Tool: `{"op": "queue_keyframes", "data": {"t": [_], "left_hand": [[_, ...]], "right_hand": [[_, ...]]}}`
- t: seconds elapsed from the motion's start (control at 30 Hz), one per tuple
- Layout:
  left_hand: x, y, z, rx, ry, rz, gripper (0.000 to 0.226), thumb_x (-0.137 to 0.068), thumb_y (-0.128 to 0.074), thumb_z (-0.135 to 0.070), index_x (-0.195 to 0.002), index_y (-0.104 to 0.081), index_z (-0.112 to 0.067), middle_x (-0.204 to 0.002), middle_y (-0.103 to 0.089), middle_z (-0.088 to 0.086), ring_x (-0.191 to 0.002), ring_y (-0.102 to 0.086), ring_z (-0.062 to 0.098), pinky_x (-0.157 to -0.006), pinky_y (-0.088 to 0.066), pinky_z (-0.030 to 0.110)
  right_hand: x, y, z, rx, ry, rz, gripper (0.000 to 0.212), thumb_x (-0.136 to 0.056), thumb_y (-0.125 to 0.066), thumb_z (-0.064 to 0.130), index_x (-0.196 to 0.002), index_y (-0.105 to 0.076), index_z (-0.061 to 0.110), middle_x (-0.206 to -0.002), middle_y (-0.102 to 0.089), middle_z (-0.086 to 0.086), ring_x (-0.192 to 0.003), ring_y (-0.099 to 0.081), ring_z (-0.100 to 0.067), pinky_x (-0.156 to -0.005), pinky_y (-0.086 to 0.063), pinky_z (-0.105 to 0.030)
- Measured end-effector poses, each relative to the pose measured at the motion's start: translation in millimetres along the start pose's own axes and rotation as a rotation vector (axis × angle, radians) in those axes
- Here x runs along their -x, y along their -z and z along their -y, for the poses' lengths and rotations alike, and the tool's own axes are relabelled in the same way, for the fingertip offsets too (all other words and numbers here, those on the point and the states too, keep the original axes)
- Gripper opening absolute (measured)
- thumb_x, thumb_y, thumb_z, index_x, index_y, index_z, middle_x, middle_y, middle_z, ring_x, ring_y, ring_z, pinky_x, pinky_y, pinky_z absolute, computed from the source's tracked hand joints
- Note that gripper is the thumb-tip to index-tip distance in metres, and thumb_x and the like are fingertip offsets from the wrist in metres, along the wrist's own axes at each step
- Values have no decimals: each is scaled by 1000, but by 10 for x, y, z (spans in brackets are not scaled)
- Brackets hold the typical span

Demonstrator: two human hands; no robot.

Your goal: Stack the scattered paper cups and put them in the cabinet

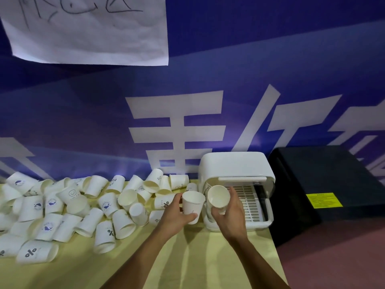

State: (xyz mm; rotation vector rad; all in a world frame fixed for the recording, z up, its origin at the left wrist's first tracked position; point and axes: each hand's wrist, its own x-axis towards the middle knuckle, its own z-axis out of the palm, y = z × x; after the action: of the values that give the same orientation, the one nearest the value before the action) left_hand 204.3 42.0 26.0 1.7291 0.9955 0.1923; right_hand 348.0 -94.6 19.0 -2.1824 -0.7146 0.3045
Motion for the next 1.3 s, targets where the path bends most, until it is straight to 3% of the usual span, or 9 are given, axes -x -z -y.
{"op": "queue_keyframes", "data": {"t": [0.3, 0.47, 0.67, 0.87, 1.03, 1.17, 1.3], "left_hand": [[-3, 58, -27, -49, -14, -6, 72, -75, -82, -31, -135, -42, -36, -119, -54, -16, -108, -57, 12, -86, -54, 34], [7, 66, 12, -41, 0, 2, 69, -74, -82, -32, -131, -43, -39, -123, -56, -14, -107, -58, 11, -87, -55, 37], [9, 10, 12, -36, 12, 17, 78, -70, -81, -36, -137, -42, -33, -126, -58, -8, -106, -60, 15, -89, -55, 38], [-18, -6, -18, -50, 2, 23, 82, -72, -81, -35, -142, -40, -32, -132, -55, -8, -113, -57, 17, -92, -54, 39], [-22, 15, -28, -64, -17, 5, 81, -75, -82, -36, -143, -39, -33, -134, -55, -9, -114, -55, 14, -93, -52, 35], [10, 36, -74, -47, -54, -7, 78, -77, -81, -36, -143, -40, -35, -127, -56, -13, -107, -55, 6, -85, -50, 26], [61, 17, -167, -23, -115, 0, 77, -73, -83, -42, -140, -44, -40, -125, -59, -17, -107, -55, -1, -84, -48, 21]], "right_hand": [[-9, -28, 4, 46, 27, 7, 82, -76, -65, 73, -142, -38, 31, -135, -56, 6, -120, -53, -18, -98, -50, -46], [39, -14, 19, 70, 25, -51, 85, -83, -70, 59, -151, -35, 24, -144, -54, -1, -129, -51, -23, -105, -47, -47], [22, -74, -15, 135, -5, -48, 75, -83, -71, 52, -145, -44, 20, -138, -56, -3, -124, -51, -26, -102, -45, -44], [-20, -82, -60, 170, -30, 38, 85, -86, -56, 68, -153, -34, 21, -147, -48, -5, -132, -45, -27, -107, -41, -45], [-17, -45, -66, 195, -35, 63, 81, -92, -52, 65, -156, -30, 20, -154, -42, -9, -140, -40, -29, -112, -36, -45], [39, 19, 49, 90, 23, -103, 62, -91, -45, 59, -135, -56, 16, -130, -62, -4, -122, -56, -26, -103, -44, -46], [105, 97, 188, -109, 36, -13, 55, -86, -56, 65, -128, -60, 30, -111, -66, 16, -107, -59, -6, -91, -51, -37]]}}
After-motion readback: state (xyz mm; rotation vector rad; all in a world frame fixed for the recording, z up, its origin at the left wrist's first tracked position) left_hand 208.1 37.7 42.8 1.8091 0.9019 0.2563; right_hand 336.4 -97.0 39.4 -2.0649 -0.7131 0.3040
